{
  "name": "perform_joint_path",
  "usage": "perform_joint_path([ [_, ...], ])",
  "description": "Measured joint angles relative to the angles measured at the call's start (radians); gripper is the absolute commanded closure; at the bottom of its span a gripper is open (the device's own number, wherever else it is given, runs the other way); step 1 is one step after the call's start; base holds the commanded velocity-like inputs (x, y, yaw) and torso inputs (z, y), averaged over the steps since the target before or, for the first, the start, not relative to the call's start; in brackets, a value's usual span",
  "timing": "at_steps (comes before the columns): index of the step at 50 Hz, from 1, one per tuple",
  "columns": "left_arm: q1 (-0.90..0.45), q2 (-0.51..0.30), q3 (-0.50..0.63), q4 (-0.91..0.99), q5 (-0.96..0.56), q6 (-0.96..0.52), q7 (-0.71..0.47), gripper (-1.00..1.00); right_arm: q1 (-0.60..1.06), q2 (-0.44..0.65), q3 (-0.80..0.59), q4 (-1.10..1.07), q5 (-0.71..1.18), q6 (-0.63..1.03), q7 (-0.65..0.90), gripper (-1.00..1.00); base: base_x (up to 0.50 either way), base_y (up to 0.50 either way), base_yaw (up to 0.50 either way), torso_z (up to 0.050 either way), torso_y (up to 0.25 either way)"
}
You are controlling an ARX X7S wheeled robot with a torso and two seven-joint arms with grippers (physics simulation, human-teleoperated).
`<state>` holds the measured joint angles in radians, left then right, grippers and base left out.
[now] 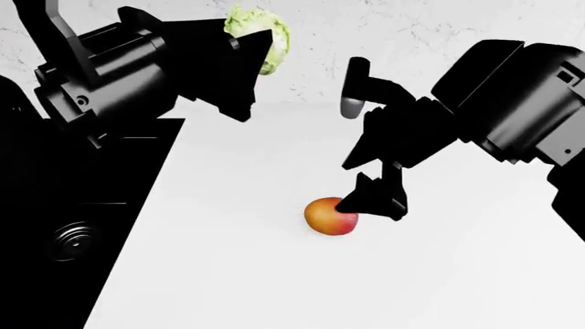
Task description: Pick the brussel sprout, mango from the counter and place them in the cabinet. Then close the cabinet.
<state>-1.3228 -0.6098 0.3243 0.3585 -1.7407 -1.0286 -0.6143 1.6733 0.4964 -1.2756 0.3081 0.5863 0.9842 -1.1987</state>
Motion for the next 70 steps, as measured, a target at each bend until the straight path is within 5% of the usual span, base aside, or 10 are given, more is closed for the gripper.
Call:
perform_joint_path([
  [47,0.004,-0.008,0.011,0.011,-0.004,0.013,0.016,1.0,-0.06,-0.145,-0.153,0.217,-0.097,-0.147,-0.105,-1.0,0.0,0.0,0.0,0.0,0.0],
  [48,0.005,-0.008,0.011,0.012,-0.004,0.013,0.016,1.0,-0.061,-0.147,-0.152,0.22,-0.098,-0.15,-0.104,1.0,0.0,0.0,0.0,0.0,0.0],
  [70,0.009,-0.016,0.013,0.018,-0.008,0.02,0.017,1.0,-0.005,-0.075,-0.089,0.089,-0.039,-0.047,-0.026,1.0,0.0,0.0,0.0,0.0,0.0],
])
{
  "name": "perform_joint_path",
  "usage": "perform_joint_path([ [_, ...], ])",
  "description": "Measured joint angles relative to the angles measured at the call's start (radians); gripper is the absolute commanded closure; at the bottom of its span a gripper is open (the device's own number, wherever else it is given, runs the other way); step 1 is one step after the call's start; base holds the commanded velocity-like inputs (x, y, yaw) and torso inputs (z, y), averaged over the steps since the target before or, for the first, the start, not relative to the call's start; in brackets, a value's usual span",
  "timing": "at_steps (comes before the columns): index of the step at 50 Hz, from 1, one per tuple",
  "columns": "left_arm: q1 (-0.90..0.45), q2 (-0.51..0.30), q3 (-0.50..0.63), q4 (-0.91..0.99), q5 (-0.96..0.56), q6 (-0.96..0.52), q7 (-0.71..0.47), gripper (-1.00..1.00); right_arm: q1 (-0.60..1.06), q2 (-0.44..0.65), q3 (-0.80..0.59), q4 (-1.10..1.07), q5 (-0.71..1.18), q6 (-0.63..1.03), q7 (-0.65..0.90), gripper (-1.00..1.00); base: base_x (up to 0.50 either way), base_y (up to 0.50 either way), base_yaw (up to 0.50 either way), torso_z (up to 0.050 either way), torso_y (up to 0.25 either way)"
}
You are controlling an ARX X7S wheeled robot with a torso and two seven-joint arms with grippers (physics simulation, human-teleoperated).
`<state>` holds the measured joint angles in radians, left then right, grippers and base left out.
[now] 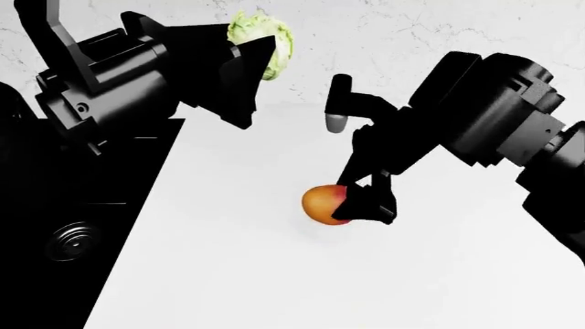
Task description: Pick the brussel sprout, mango from the counter and place them in the cabinet. Then close the cabinet.
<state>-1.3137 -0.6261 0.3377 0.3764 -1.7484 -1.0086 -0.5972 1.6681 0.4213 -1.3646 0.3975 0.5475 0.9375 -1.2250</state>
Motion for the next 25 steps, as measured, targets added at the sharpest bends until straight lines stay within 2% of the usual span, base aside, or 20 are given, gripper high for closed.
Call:
perform_joint_path([
  [11,-0.01,-0.009,-0.001,-0.001,0.002,-0.001,0.008,1.0,0.065,0.114,0.096,-0.169,0.059,0.132,0.101,1.0,0.0,0.0,0.0,0.0,0.0],
  [25,-0.032,-0.021,0.0,-0.003,0.003,-0.008,0.016,1.0,0.054,0.253,0.408,-0.39,0.244,0.272,0.347,1.0,0.0,0.0,0.0,0.0,0.0],
])
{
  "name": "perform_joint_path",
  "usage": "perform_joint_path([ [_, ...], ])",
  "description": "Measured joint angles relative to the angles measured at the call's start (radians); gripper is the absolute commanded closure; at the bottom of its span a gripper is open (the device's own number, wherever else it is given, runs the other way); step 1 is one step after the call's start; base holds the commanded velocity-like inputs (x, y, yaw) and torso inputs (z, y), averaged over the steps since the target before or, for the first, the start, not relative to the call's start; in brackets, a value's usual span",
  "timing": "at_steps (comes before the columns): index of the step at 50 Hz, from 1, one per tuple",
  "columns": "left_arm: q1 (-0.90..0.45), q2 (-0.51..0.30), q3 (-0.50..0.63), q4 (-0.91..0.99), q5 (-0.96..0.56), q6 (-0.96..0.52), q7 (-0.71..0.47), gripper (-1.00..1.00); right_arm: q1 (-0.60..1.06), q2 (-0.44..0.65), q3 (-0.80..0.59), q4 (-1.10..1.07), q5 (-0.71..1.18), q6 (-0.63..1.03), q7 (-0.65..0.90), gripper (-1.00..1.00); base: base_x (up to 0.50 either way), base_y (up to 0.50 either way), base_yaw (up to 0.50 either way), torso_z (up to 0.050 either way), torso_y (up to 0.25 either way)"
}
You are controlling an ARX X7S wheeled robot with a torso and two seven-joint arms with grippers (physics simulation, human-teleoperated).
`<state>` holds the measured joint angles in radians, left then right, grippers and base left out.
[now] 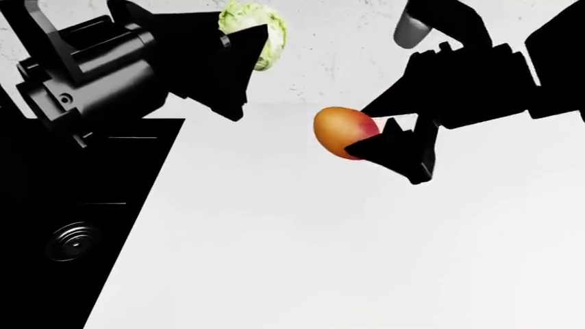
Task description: Pick the brussel sprout, mango from the counter and place them in the cabinet. Then close the cabinet.
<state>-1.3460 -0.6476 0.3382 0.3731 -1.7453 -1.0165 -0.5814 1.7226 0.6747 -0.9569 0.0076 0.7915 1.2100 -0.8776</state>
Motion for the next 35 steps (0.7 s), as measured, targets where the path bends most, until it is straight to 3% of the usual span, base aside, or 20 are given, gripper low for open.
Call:
perform_joint_path([
  [9,-0.004,-0.003,0.001,0.001,0.013,0.002,0.016,1.0,-0.023,0.036,0.132,-0.058,0.076,0.031,0.107,1.0,0.0,0.0,0.0,0.0,0.0],
  [23,0.01,-0.03,-0.025,0.007,0.102,0.027,0.137,1.0,-0.137,0.131,0.495,-0.127,0.251,0.034,0.412,1.0,0.0,0.0,0.0,0.0,0.001],
  [35,0.047,-0.075,-0.065,0.042,0.156,0.06,0.24,1.0,-0.224,0.189,0.692,-0.185,0.377,0.038,0.573,1.0,-0.11,0.08,0.0,0.0,0.0],
])
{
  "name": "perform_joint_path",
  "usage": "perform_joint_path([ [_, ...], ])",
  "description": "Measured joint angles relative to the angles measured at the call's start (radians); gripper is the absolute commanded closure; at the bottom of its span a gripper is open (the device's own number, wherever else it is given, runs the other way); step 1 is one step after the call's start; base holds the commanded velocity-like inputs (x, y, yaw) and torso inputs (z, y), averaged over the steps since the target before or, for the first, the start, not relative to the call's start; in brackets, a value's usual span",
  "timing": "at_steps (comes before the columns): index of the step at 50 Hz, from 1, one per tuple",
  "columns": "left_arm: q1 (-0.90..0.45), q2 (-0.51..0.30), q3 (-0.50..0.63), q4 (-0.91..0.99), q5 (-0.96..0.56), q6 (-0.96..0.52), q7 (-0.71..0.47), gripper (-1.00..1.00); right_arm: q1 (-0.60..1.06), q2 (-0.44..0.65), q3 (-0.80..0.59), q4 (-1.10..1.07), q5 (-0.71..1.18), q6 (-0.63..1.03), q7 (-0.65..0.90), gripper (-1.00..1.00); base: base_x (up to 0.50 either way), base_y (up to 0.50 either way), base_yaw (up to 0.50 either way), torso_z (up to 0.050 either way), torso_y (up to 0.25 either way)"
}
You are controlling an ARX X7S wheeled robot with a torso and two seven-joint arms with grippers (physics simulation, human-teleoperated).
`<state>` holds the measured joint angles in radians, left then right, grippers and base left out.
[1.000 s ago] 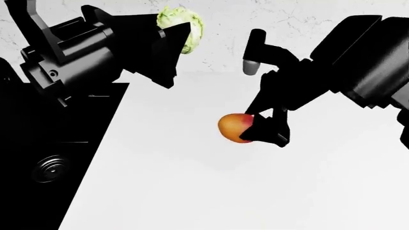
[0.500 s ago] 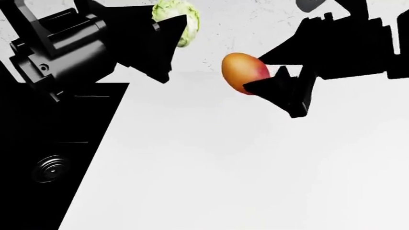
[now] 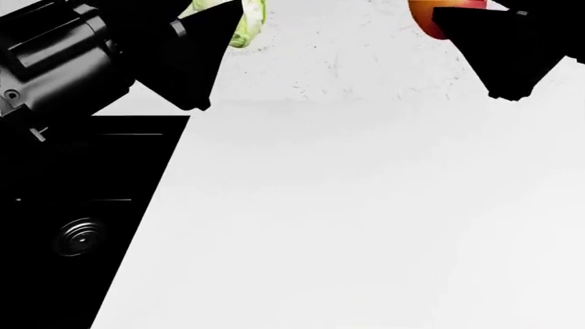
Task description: Pick the brussel sprout, mango from the counter and place them in the cabinet. Then close the cabinet.
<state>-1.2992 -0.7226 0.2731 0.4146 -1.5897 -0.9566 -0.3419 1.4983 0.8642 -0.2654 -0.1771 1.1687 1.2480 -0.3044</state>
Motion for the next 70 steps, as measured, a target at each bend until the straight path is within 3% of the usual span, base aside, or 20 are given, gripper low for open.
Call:
perform_joint_path([
  [20,-0.002,-0.037,-0.017,0.02,0.054,0.015,0.075,1.0,-0.025,0.011,0.107,-0.025,0.113,0.008,0.09,1.0,-0.39,0.33,0.0,0.0,0.0],
  [43,-0.022,-0.045,-0.012,-0.015,0.064,0.009,0.047,1.0,-0.002,0.0,0.11,-0.026,0.149,0.017,0.121,1.0,-0.39,0.39,0.0,0.001,0.0],
  [70,0.068,-0.049,0.0,-0.042,0.168,0.058,0.071,1.0,-0.183,0.008,0.186,-0.101,0.233,-0.032,0.185,1.0,-0.36,0.44,0.0,0.0,0.0],
])
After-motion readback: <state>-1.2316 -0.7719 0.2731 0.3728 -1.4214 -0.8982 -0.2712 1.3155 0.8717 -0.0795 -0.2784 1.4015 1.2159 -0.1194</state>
